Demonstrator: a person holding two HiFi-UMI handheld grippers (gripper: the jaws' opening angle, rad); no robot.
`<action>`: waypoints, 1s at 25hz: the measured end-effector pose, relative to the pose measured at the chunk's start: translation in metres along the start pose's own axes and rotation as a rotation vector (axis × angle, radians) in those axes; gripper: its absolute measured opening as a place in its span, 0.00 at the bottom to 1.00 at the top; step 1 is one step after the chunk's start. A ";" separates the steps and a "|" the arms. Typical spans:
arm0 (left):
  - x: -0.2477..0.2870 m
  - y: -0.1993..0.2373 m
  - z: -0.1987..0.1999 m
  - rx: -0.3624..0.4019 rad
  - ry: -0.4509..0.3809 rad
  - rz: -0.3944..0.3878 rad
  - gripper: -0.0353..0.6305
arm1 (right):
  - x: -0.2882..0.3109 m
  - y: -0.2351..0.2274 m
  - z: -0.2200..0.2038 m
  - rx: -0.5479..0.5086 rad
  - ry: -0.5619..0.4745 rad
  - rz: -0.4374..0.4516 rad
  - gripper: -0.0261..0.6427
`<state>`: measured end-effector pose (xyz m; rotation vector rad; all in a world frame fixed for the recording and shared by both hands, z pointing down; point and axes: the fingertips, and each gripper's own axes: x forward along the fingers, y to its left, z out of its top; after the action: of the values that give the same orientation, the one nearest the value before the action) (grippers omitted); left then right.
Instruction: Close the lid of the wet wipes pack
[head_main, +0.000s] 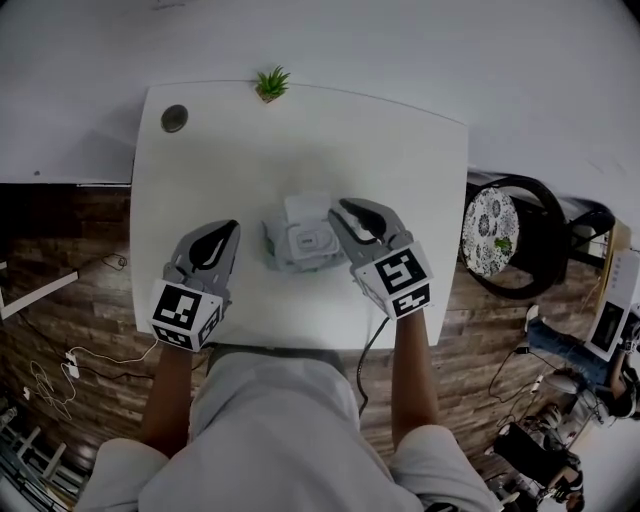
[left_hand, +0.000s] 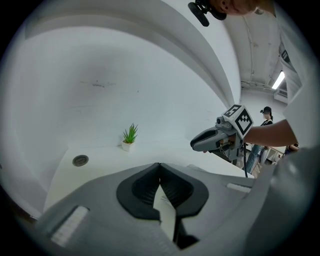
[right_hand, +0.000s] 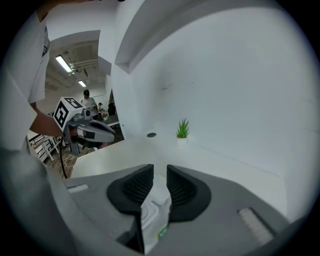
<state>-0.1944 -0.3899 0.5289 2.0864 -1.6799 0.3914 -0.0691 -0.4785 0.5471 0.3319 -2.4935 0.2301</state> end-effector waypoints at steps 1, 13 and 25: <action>0.001 0.001 -0.001 -0.002 0.004 0.000 0.05 | 0.003 -0.001 0.000 -0.007 0.008 0.002 0.17; 0.022 0.010 -0.016 -0.039 0.035 0.006 0.05 | 0.042 -0.004 -0.005 -0.076 0.094 0.119 0.17; 0.037 0.013 -0.022 -0.049 0.040 0.021 0.05 | 0.074 0.002 -0.028 -0.115 0.253 0.342 0.17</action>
<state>-0.1973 -0.4126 0.5672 2.0146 -1.6730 0.3917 -0.1123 -0.4837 0.6128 -0.1653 -2.2858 0.2482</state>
